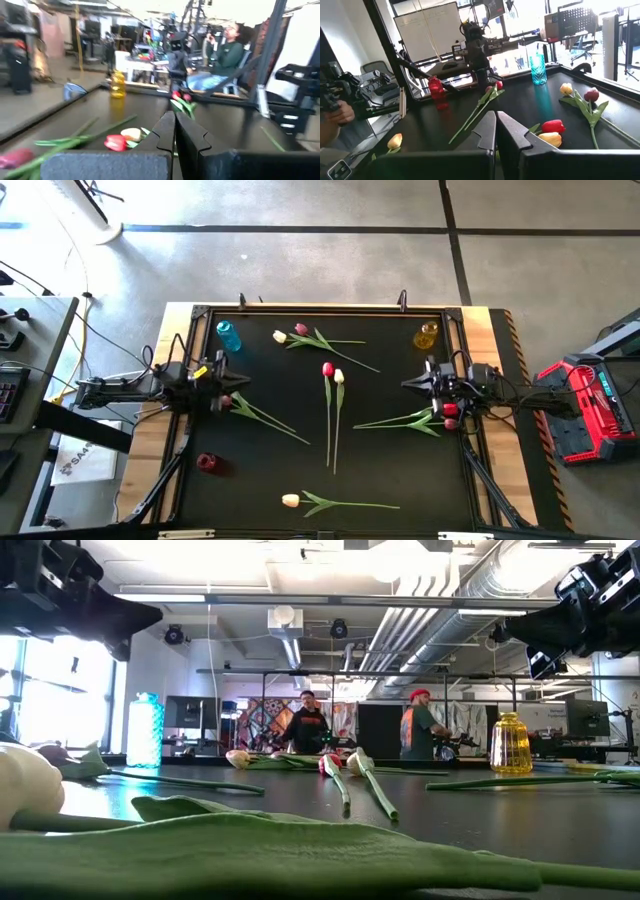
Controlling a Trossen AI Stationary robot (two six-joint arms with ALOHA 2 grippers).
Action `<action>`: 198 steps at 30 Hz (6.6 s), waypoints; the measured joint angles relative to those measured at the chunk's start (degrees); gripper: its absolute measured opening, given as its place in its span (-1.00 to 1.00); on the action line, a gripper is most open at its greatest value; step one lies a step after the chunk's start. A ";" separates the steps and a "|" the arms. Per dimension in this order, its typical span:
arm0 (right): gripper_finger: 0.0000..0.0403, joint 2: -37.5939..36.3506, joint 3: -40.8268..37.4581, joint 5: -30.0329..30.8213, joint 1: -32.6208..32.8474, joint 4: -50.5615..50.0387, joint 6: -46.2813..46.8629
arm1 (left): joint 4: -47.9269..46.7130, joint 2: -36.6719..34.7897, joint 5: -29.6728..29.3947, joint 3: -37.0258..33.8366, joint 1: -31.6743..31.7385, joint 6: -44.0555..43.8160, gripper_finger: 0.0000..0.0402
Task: Sort flowers into vase by color
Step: Put the right red tulip into the yellow vase
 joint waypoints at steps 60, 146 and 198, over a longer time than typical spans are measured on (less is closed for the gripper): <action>-0.82 76.50 46.60 5.18 9.02 -61.31 20.80 | 20.05 28.80 -8.28 -0.04 -0.96 -5.81 -0.42; -1.00 76.52 47.28 -9.70 4.60 -16.46 41.70 | 23.61 101.45 -24.92 52.06 -7.43 59.39 -0.16; -0.35 67.40 65.20 58.64 26.33 -48.81 19.07 | 29.07 102.09 8.01 52.11 8.37 7.56 -1.00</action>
